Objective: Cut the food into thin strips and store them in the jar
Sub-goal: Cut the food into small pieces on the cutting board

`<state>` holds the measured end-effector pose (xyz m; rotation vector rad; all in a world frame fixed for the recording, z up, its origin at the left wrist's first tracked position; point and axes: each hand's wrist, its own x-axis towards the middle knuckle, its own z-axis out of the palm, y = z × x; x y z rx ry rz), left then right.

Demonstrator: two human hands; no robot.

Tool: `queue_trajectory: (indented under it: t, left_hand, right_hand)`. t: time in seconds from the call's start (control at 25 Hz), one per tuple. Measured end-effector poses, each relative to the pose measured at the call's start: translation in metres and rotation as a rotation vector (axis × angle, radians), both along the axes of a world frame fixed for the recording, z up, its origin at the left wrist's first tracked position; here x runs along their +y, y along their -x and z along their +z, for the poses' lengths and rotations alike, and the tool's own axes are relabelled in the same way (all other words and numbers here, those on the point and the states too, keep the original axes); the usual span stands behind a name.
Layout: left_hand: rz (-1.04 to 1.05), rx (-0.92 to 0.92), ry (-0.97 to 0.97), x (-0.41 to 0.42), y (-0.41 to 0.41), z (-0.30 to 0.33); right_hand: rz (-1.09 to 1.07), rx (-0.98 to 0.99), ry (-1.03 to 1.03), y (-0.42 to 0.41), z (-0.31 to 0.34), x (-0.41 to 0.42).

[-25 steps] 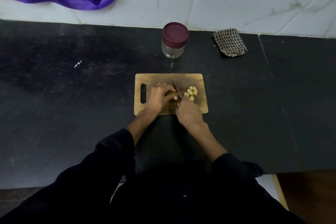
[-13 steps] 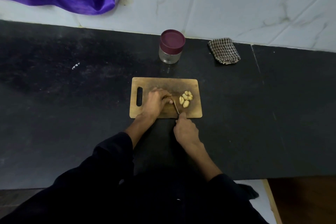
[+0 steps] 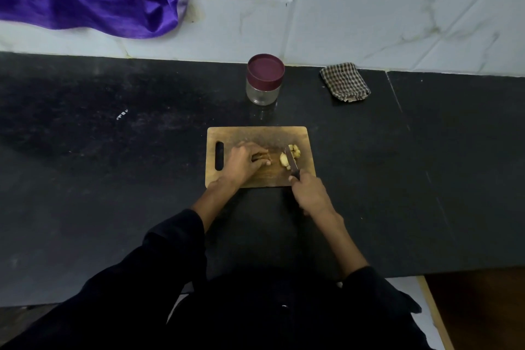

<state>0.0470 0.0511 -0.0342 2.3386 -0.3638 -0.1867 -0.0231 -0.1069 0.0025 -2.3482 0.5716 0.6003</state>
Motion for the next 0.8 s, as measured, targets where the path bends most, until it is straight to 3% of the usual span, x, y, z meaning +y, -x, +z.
queue_trajectory:
  t: [0.16, 0.8]
  left_hand:
    - [-0.029, -0.011, -0.039, 0.004, -0.001, -0.002]
    - [0.023, -0.029, 0.043, 0.003, -0.003, -0.008]
  right_hand:
    - [-0.034, 0.003, -0.063, 0.002, 0.002, -0.002]
    - [0.185, -0.085, 0.114, 0.002, -0.012, 0.024]
